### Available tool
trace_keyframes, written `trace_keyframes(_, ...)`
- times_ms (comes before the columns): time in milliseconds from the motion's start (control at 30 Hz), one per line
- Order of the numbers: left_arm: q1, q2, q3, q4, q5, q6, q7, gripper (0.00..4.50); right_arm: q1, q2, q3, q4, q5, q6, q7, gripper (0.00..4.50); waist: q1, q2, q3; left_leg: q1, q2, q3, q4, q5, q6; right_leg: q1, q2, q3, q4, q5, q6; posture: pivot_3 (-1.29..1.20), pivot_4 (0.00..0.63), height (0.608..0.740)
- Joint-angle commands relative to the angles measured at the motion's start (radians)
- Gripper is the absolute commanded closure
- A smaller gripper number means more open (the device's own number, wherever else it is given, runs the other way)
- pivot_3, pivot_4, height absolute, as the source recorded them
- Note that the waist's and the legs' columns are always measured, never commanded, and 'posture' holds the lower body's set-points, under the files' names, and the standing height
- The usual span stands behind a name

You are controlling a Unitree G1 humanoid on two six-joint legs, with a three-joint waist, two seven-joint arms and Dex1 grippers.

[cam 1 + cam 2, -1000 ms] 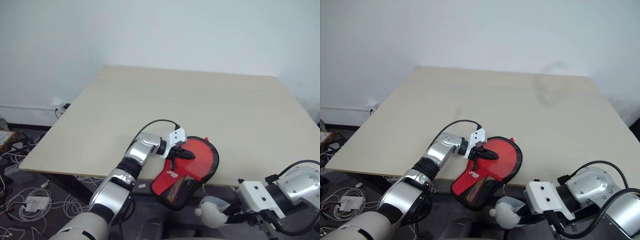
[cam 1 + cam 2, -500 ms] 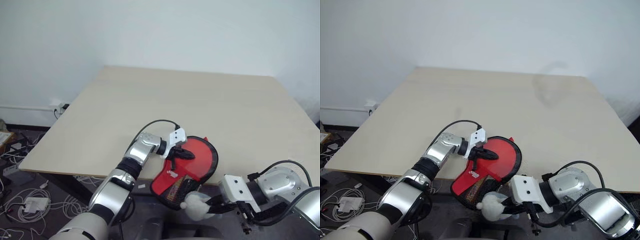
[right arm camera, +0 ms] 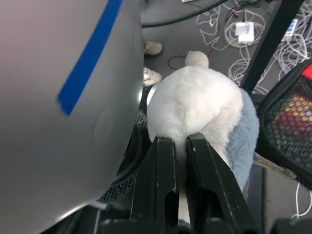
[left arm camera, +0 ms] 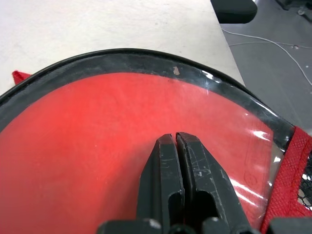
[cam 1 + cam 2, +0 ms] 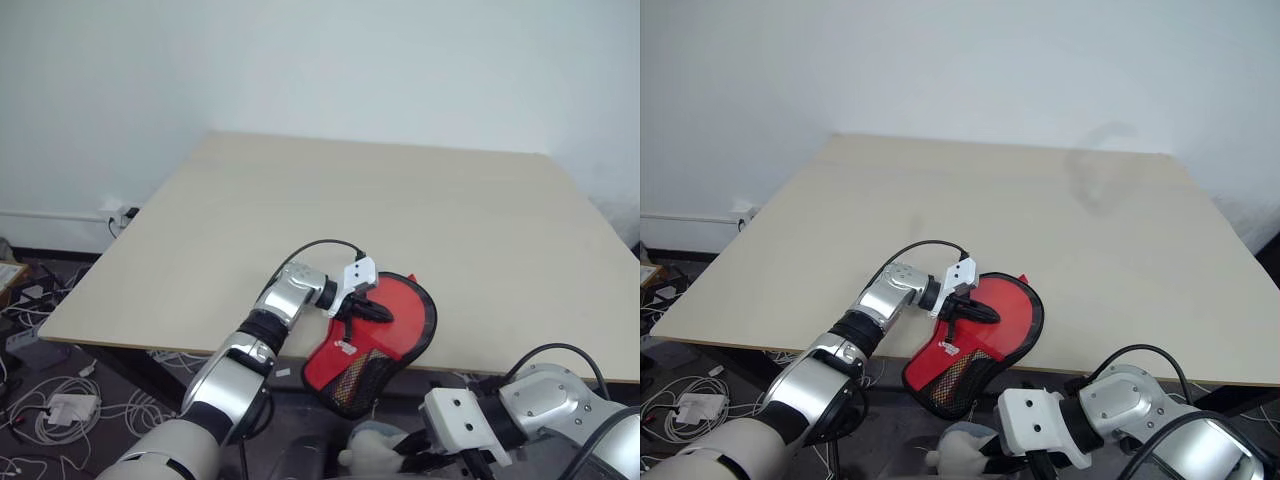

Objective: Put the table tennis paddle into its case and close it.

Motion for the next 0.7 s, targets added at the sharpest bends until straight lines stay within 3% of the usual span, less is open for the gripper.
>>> trace_keyframes(33,0.0,-0.011,-0.028,0.05,0.039,-0.008,0.006,4.5,-0.03,0.022,-0.008,-0.003,0.024,0.02,-0.025,4.49,0.0,0.0,0.0,0.0,0.0,0.0,0.0,0.0,0.0,0.0,0.0,0.0,0.0,0.0,0.0,0.0,0.0,0.707)
trace_keyframes(133,-0.01,-0.013,-0.015,0.073,0.04,-0.022,0.021,4.5,-0.055,0.022,-0.031,0.035,0.024,0.023,-0.027,4.49,0.0,-0.001,0.0,0.0,0.0,0.0,0.0,0.0,0.0,0.0,0.0,0.0,0.0,0.0,0.001,0.0,0.0,0.707)
trace_keyframes(367,-0.033,-0.003,0.018,0.111,0.035,-0.051,0.053,4.5,-0.181,-0.022,-0.145,0.172,0.098,0.029,0.059,2.29,-0.002,-0.002,0.001,0.0,0.0,0.001,0.002,0.0,0.0,0.0,-0.007,-0.009,0.0,0.004,0.006,0.0,0.0,0.707)
trace_keyframes(567,-0.022,0.028,0.055,0.117,0.03,-0.082,0.104,4.5,-0.311,-0.136,-0.278,0.354,0.161,-0.031,0.256,0.25,-0.006,-0.002,0.001,-0.002,0.0,-0.001,0.002,0.0,0.0,-0.001,-0.007,-0.012,0.0,0.004,0.007,0.0,0.0,0.707)
trace_keyframes(600,-0.019,0.036,0.067,0.114,0.025,-0.084,0.113,4.5,-0.355,-0.127,-0.278,0.408,0.142,-0.047,0.257,0.04,-0.007,-0.002,0.001,-0.002,0.0,-0.001,0.002,0.0,0.0,-0.001,-0.007,-0.013,0.0,0.004,0.007,0.0,0.0,0.707)
trace_keyframes(700,-0.004,0.061,0.109,0.076,-0.004,-0.072,0.134,4.5,-0.487,-0.061,-0.255,0.566,0.071,-0.083,0.216,0.04,-0.017,-0.002,0.001,-0.002,0.001,-0.001,0.002,0.0,0.0,-0.002,-0.009,-0.014,0.0,0.004,0.007,0.0,0.0,0.707)
